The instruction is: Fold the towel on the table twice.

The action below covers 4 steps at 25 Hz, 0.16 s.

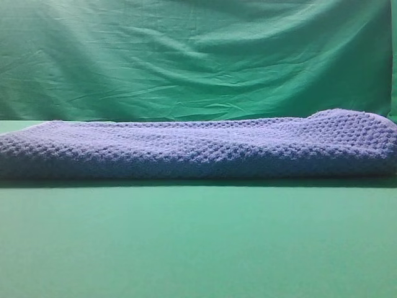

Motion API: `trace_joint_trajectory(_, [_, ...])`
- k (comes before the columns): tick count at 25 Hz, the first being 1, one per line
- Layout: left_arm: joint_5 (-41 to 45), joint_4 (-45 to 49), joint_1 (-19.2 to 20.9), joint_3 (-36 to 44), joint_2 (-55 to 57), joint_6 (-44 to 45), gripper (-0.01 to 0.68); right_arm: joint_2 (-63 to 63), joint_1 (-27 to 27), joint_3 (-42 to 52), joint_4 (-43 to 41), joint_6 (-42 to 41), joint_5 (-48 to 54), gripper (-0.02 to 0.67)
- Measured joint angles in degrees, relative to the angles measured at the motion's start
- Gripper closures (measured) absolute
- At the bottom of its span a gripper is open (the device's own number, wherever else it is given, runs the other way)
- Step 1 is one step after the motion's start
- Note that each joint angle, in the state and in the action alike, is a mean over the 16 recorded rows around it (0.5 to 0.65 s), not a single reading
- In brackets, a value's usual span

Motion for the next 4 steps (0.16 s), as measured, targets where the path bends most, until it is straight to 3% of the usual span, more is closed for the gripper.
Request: trace_joint_trajectory(4, [0.02, 0.00, 0.00, 0.00, 0.00, 0.00, 0.673, 0.00, 0.00, 0.00, 0.00, 0.00, 0.00, 0.649])
